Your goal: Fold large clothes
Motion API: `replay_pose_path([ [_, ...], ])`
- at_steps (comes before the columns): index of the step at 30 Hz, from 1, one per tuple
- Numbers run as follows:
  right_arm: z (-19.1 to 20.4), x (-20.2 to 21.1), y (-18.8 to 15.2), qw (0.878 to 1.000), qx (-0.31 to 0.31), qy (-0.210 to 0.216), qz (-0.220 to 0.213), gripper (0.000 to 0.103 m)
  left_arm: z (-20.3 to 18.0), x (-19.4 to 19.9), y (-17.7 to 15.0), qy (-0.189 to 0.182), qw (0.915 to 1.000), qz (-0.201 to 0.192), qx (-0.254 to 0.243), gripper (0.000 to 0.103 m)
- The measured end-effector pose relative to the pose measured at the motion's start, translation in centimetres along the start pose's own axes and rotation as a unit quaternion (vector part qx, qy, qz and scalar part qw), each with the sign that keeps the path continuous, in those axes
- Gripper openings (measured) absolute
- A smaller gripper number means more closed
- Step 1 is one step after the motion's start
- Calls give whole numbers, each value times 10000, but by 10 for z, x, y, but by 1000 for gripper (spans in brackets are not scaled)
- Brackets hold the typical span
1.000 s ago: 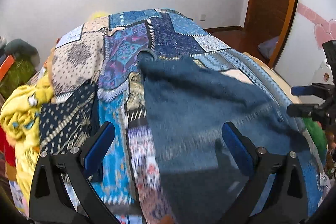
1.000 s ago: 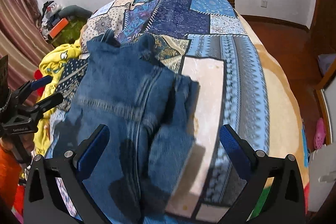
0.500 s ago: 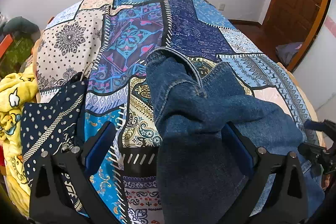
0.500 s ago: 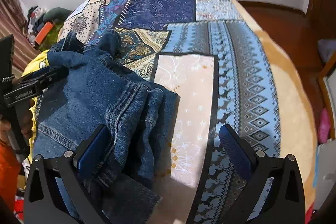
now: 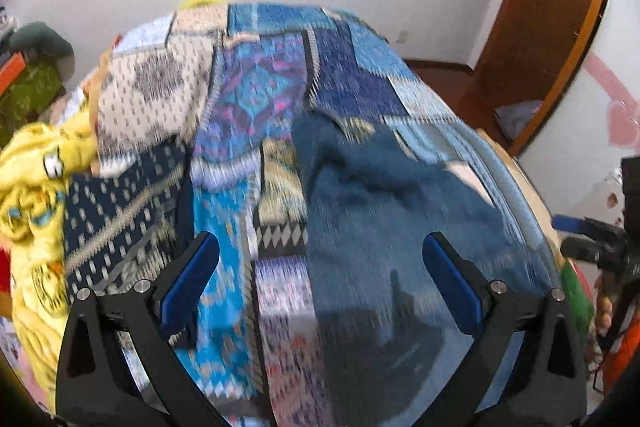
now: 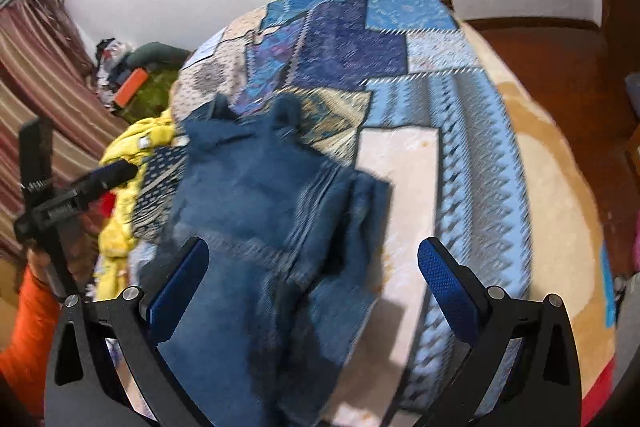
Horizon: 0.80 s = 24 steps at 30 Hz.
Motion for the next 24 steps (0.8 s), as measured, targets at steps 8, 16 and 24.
replay_pose_path([
  [8,-11,-40,-49,9922,-732,352,942,103,-11,-34,-80,-781,9904,1026,496,102],
  [16,-6,-78,-48,9857,-795,739,1290,103,-17,-73,-95,-1886,9575,1621,1461,102],
  [24,-14,-89,-44,9763,-1200,1229,1317,85,-27,-91,-84,-2336,9440,1621,1673,89],
])
Point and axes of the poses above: each gripper's, at about its wrist camera, not at the fingertips, and x roughly against the way its jaws point, z to its left, y to its top, the point moved 7 cm from there along -x, roughly the way its jaws point, and after that the axes turned 2 degrees about -x, right-handed, at the moved point
